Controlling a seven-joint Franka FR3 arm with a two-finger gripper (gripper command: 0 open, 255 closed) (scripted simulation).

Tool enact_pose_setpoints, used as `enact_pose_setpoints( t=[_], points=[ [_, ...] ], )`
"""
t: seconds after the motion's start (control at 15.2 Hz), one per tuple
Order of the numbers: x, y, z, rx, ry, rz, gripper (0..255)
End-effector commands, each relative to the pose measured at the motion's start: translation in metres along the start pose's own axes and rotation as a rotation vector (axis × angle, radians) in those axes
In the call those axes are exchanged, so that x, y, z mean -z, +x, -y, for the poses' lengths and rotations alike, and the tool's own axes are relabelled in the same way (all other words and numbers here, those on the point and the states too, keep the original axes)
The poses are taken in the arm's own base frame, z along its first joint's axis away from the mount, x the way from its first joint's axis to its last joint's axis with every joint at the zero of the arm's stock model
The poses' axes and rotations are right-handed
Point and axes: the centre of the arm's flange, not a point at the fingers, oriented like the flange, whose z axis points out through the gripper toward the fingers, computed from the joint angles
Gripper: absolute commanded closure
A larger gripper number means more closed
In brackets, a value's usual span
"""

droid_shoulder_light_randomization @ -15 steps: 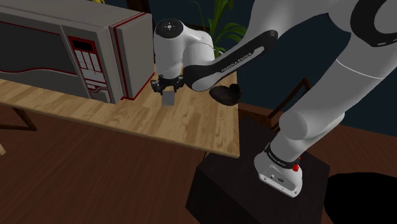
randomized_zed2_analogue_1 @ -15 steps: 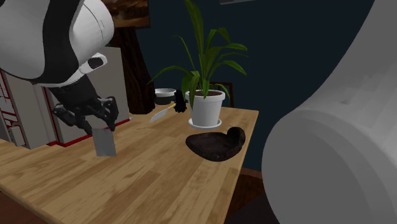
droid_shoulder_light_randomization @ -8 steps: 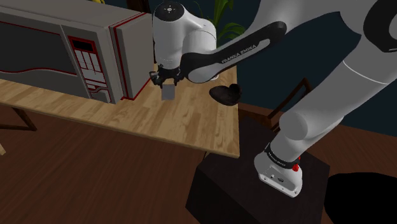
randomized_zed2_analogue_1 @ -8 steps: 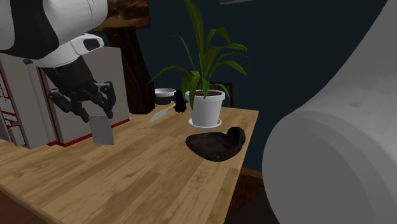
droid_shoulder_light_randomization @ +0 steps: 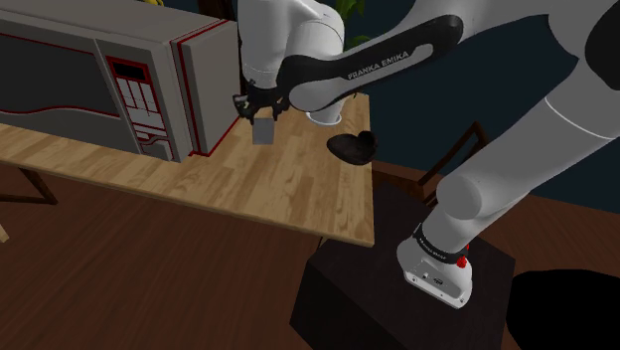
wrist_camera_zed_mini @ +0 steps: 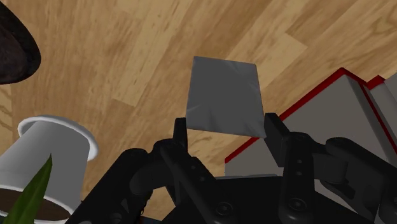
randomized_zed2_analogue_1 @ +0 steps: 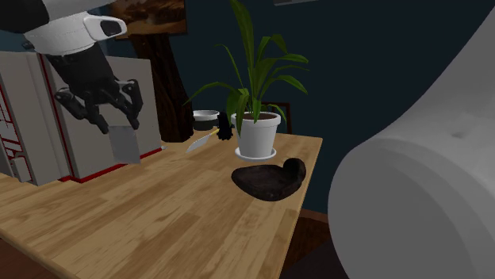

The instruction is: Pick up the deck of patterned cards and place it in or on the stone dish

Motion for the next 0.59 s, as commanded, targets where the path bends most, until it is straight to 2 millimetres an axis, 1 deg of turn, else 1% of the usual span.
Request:
enact_pose_setpoints(
  t=[0.0, 0.53],
  points=[
    [0.010, 0.004, -0.001, 0.000, 0.000, 0.000, 255],
    [0.048, 0.021, -0.006, 0.000, 0.000, 0.000, 255]
  ],
)
